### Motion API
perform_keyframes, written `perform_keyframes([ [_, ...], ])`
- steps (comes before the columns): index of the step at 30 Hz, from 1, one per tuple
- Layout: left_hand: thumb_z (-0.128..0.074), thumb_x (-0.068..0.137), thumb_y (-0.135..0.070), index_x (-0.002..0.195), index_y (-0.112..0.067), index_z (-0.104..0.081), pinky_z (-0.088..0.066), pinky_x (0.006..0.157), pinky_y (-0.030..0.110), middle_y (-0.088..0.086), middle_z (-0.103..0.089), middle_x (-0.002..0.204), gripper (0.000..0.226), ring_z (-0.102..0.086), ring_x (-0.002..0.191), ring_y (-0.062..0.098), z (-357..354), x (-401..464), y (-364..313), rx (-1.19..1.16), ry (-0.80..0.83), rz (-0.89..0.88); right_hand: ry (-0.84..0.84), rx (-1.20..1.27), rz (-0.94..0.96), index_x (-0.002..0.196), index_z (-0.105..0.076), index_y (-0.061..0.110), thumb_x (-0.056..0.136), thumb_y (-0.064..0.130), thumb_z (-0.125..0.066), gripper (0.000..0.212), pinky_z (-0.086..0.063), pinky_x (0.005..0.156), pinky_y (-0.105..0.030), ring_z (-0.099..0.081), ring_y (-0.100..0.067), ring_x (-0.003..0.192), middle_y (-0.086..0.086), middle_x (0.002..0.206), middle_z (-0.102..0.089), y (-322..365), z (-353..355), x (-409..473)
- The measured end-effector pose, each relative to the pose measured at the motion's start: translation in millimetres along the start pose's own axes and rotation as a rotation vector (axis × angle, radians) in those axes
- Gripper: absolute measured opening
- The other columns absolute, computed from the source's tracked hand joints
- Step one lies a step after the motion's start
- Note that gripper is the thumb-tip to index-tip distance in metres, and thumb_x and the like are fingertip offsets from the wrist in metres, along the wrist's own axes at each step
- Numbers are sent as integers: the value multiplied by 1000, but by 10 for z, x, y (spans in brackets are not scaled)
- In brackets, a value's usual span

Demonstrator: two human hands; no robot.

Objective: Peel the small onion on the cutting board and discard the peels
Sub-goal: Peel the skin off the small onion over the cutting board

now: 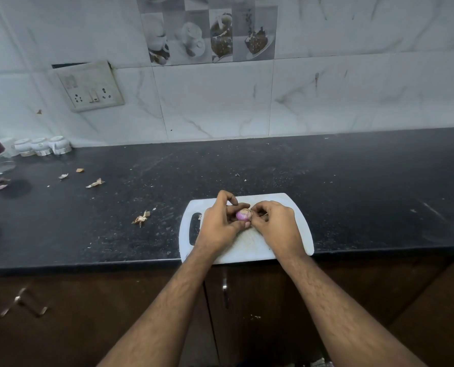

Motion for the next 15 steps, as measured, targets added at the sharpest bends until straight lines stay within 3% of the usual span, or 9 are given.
perform_keyframes([
  [3,-80,84,3,100,-26,-46,-56,86,15,0,-79,119,48,-76,105,6,-10,-13,-10,-17,31,2,-23,-12,-62,86,-75,16,89,25,-75,10,-54,66,-23,-70,-9,75,6,77,-74,-33,22,29],
  [8,-72,92,2,114,-21,-47,-57,96,29,-3,-79,119,40,-74,112,18,30,-17,8,-170,1,10,-35,87,-102,91,-73,15,91,15,-71,2,-61,72,-29,-74,-9,72,3,77,-76,-92,33,45],
  [12,-73,92,-1,120,-26,-50,-55,101,34,-5,-78,120,44,-72,115,22,33,-7,16,-233,-3,39,-50,5,-6,114,-73,15,93,6,-64,24,-54,81,-19,-70,-9,92,3,103,-74,-95,2,54],
  [15,-75,90,0,119,-27,-51,-57,98,33,-3,-77,121,47,-75,109,27,15,0,42,-250,8,54,-69,-18,67,122,-71,14,99,10,-57,27,-45,85,-13,-63,-6,101,4,117,-70,-47,16,46],
])
Point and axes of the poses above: each hand's wrist, its own x-axis towards the middle knuckle, its own z-axis out of the back of the hand, y = z × x, the point moved 3 cm from there along x, towards the middle knuckle
